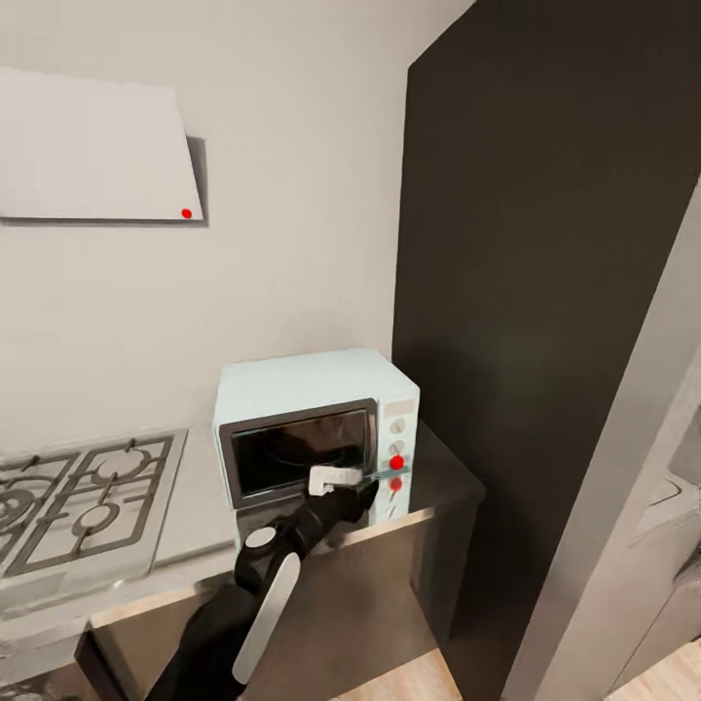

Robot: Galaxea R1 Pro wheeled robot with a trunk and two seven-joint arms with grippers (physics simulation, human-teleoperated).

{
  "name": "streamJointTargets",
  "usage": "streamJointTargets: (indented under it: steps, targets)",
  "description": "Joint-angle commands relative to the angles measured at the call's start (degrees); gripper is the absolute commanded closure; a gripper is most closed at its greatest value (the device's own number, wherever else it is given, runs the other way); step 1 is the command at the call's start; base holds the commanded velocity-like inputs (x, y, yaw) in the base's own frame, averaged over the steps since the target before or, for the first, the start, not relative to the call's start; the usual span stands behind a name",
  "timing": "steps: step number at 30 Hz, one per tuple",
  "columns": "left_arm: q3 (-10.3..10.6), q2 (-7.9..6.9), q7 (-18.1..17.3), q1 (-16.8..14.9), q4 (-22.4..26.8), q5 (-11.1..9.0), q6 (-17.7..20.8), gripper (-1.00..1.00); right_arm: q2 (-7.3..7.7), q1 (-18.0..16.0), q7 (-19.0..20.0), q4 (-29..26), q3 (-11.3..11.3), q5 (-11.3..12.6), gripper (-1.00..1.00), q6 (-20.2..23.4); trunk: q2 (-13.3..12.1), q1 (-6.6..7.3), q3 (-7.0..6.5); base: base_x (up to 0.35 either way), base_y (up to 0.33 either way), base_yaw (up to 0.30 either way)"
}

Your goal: In the kitchen, take the popcorn bag from the countertop, put it into the microwave, and heat it until the popcorn is cooked so the cooked popcorn ends up inside the bag.

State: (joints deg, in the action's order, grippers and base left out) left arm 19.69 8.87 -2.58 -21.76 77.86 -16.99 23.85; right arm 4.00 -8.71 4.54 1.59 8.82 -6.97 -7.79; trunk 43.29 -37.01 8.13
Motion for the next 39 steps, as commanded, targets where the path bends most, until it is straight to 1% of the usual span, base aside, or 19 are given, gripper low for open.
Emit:
streamJointTargets:
  steps: [1, 5, 7, 8, 10, 14, 16, 19, 22, 23, 25, 28, 29, 30, 32, 34, 35, 37, 39]
  targets:
    - [0.19, 0.02, 1.22, -0.04, -0.26, -0.67, 0.56, -1.00, 0.04, -0.08, 0.11, 0.17, 0.50, -0.59, -1.00, -0.36, 0.07, 0.02, 0.09, -0.303, 0.139, 0.000]
    - [0.43, -0.29, 2.70, -0.04, -2.93, -4.50, 3.47, -1.00, 0.05, -0.08, 0.11, 0.17, 0.50, -0.59, -1.00, -0.38, 0.07, 0.02, 0.09, -0.266, 0.167, 0.000]
    - [0.43, -0.39, 2.82, -0.04, -7.24, -5.06, 4.62, -1.00, 0.01, -0.08, 0.13, 0.21, 0.50, -0.59, -1.00, -0.34, 0.07, 0.02, 0.09, -0.248, 0.174, 0.000]
    - [0.41, -0.31, 2.87, -0.04, -15.67, -5.15, 4.56, -1.00, -0.07, -0.08, 0.18, 0.24, 0.46, -0.64, -1.00, -0.31, 0.07, 0.02, 0.09, -0.225, 0.174, 0.000]
    - [0.27, -0.16, 2.91, -0.04, -24.33, -5.07, 3.87, -1.00, -0.19, -0.08, 0.19, 0.25, 0.44, -0.66, -1.00, -0.26, 0.07, 0.02, 0.09, -0.213, 0.173, 0.000]
    - [0.05, -0.26, 3.01, -0.04, -35.68, -7.30, 0.12, -1.00, -0.23, -0.08, 0.20, 0.26, 0.43, -0.67, -1.00, -0.22, 0.07, 0.02, 0.09, -0.202, 0.171, 0.000]
    - [0.01, -0.42, 3.03, -0.04, -43.96, -8.79, -1.39, -1.00, -0.18, -0.08, 0.19, 0.26, 0.44, -0.68, -1.00, -0.18, 0.07, 0.02, 0.09, -0.086, 0.075, 0.000]
    - [0.01, -1.07, 3.03, -0.04, -55.15, -9.67, -5.20, -1.00, -0.28, -0.08, 0.20, 0.26, 0.41, -0.74, -1.00, -0.09, 0.07, 0.02, 0.09, -0.018, 0.016, 0.000]
    - [0.01, -1.22, 2.91, 0.00, -71.73, -9.92, -8.46, -1.00, -0.30, -0.08, 0.20, 0.26, 0.41, -0.76, -1.00, -0.13, 0.07, 0.02, 0.09, -0.003, 0.003, 0.000]
    - [0.00, -1.56, 2.96, 0.21, -75.42, -10.09, -11.27, -1.00, -0.30, -0.08, 0.20, 0.26, 0.41, -0.76, -1.00, -0.03, 0.07, 0.02, 0.09, 0.000, 0.000, 0.000]
    - [-0.01, -3.39, 2.83, 0.54, -77.37, -10.40, -16.85, -1.00, -0.32, -0.08, 0.20, 0.26, 0.41, -0.78, -1.00, 0.20, 0.07, 0.02, 0.09, 0.000, 0.000, 0.000]
    - [-0.01, -4.09, 2.88, 4.45, -77.81, -10.53, -21.49, -1.00, -0.38, -0.08, 0.32, 0.26, 0.34, -0.84, -1.00, 0.30, 0.07, 0.02, 0.09, 0.000, 0.000, 0.000]
    - [-0.07, -4.23, 2.95, 7.26, -77.87, -11.41, -22.26, -1.00, -0.37, -0.08, 0.31, 0.26, 0.31, -0.88, -1.00, 0.36, 0.07, 0.02, 0.09, 0.000, 0.000, 0.000]
    - [-0.08, -4.44, 2.98, 7.92, -77.87, -12.53, -22.54, -1.00, -0.38, -0.08, 0.30, 0.26, 0.26, -0.90, -1.00, 0.37, 0.07, 0.02, 0.09, 0.000, 0.000, 0.000]
    - [-0.07, -5.22, 3.05, 8.79, -77.88, -18.46, -25.51, -1.00, -0.18, -0.08, 0.08, 0.26, 0.10, -0.98, -1.00, 1.10, 0.07, 0.02, 0.09, 0.000, 0.000, 0.113]
    - [-0.01, -5.41, 3.05, 9.04, -77.88, -21.63, -27.93, -1.00, 0.01, -0.08, -0.60, 0.26, 0.01, -1.01, -1.00, 1.88, 0.07, 0.02, 0.09, 0.000, 0.000, 0.225]
    - [0.10, -5.33, 3.03, 9.19, -77.87, -22.57, -28.80, -1.00, -0.02, -0.08, -1.80, 0.21, -0.03, -1.04, -1.00, 2.17, 0.07, 0.02, 0.09, 0.000, 0.000, 0.269]
    - [0.12, -5.34, 3.00, 9.23, -77.86, -22.91, -29.07, -1.00, -0.03, -0.08, -3.17, 0.18, -0.11, -1.35, -1.00, 2.17, 0.07, 0.02, 0.09, 0.000, 0.000, 0.277]
    - [0.09, -5.41, 3.03, 9.24, -77.86, -23.09, -29.16, -1.00, -0.27, -0.08, -4.39, 0.17, -0.23, -3.28, -1.00, 2.12, 0.07, 0.02, 0.09, 0.000, 0.000, 0.280]
